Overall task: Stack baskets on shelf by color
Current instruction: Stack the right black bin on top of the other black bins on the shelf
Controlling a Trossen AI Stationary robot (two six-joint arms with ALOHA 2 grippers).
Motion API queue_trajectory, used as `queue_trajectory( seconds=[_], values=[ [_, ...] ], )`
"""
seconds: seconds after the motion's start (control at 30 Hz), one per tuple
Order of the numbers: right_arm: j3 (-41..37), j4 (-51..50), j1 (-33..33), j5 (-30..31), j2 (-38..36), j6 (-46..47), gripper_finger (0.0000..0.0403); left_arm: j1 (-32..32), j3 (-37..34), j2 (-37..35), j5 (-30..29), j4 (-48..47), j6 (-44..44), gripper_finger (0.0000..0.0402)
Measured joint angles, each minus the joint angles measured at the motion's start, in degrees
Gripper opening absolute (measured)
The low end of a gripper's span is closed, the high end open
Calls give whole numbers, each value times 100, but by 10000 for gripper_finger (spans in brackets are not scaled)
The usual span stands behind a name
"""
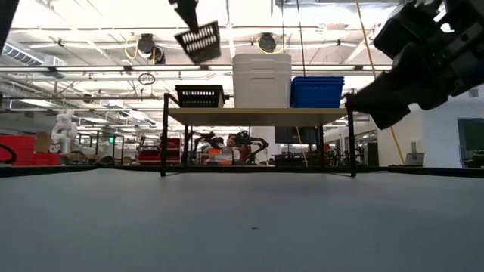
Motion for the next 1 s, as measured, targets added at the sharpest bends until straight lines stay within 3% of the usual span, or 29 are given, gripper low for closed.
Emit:
queue_trajectory(
  seconds=[0.13, 0.27, 0.6, 0.7, 1.0],
  values=[
    [0, -261, 0, 0, 0, 108, 47, 498, 1, 338, 532, -7, 100, 7],
    [0, -440, 0, 0, 0, 161, 47, 751, 1, 585, 1180, -88, 119, 23],
    [-2, -472, 0, 0, 0, 23, 47, 790, -2, 822, 1482, -316, -26, 11],
    [-2, -474, 0, -2, 0, 15, 47, 771, -2, 822, 1718, -333, -67, 43],
    [-2, -474, 0, -4, 0, 82, 47, 751, -74, 818, 1662, -474, -544, 134]
  ],
)
